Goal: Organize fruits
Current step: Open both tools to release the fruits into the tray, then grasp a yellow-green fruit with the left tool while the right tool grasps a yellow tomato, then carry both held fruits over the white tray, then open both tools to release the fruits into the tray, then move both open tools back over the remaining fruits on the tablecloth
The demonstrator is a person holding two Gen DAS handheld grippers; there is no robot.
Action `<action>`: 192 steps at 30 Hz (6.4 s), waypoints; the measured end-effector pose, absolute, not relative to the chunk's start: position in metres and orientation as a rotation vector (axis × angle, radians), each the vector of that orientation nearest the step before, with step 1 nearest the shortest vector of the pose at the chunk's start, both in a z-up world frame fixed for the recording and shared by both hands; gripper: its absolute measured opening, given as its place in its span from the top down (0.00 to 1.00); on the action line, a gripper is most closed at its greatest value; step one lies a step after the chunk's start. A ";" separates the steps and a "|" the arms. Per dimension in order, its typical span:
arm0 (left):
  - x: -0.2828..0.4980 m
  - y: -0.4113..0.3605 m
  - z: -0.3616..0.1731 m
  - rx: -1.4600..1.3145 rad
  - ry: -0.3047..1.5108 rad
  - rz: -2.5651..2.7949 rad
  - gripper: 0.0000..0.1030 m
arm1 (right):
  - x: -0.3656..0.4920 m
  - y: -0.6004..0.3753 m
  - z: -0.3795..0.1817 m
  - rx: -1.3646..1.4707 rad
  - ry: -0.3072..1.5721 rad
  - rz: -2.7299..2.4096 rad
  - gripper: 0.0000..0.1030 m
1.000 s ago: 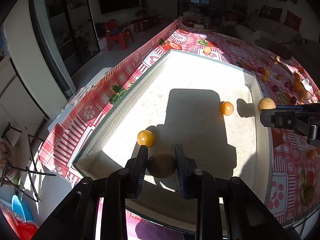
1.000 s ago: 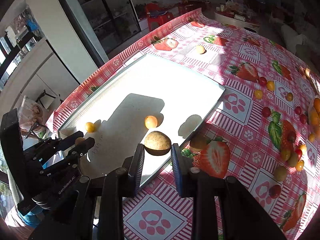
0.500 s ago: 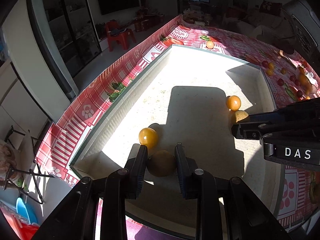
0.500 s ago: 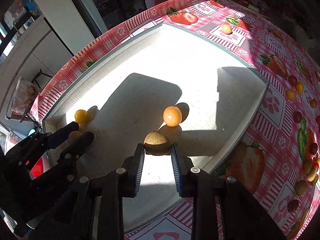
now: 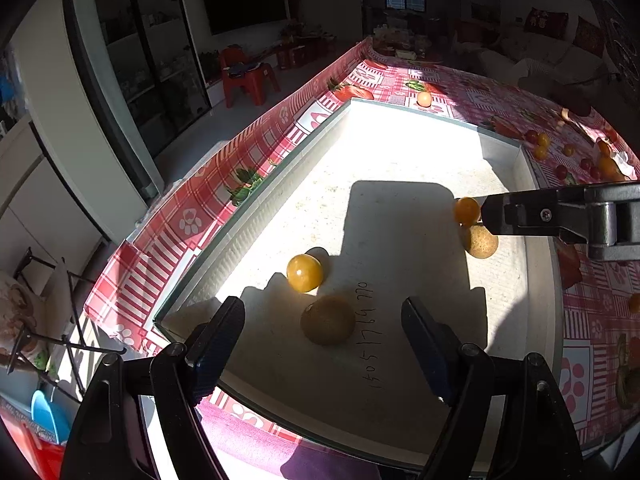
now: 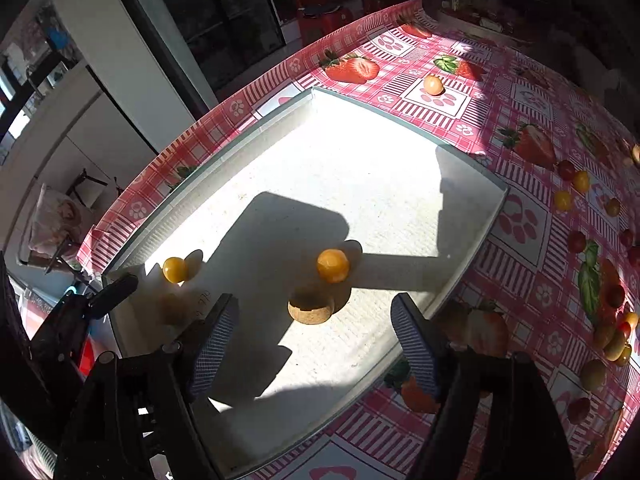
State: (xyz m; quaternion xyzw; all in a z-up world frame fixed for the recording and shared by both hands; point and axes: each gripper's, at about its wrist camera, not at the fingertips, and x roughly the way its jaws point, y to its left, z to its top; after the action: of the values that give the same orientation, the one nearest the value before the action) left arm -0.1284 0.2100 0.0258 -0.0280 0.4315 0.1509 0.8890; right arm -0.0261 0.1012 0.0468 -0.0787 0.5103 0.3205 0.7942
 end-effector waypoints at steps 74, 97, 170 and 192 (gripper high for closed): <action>-0.152 -0.037 0.017 0.036 0.958 -0.299 0.74 | -0.084 -0.140 0.012 -0.114 1.004 0.346 0.78; -0.148 0.004 0.027 -0.115 0.960 -0.241 0.74 | -0.091 -0.158 0.020 0.078 1.047 0.368 0.78; -0.016 0.225 0.024 -0.122 1.016 0.261 0.32 | 0.063 0.103 0.015 -0.152 1.133 0.614 0.58; -0.047 0.173 0.052 -0.046 0.977 0.176 0.32 | 0.024 0.025 0.052 0.016 1.087 0.586 0.19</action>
State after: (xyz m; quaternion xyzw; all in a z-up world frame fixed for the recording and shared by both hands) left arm -0.0474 0.1731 0.0518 -0.0221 0.4686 0.0847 0.8791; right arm 0.0242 0.0254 0.0516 0.0074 0.5096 0.2745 0.8154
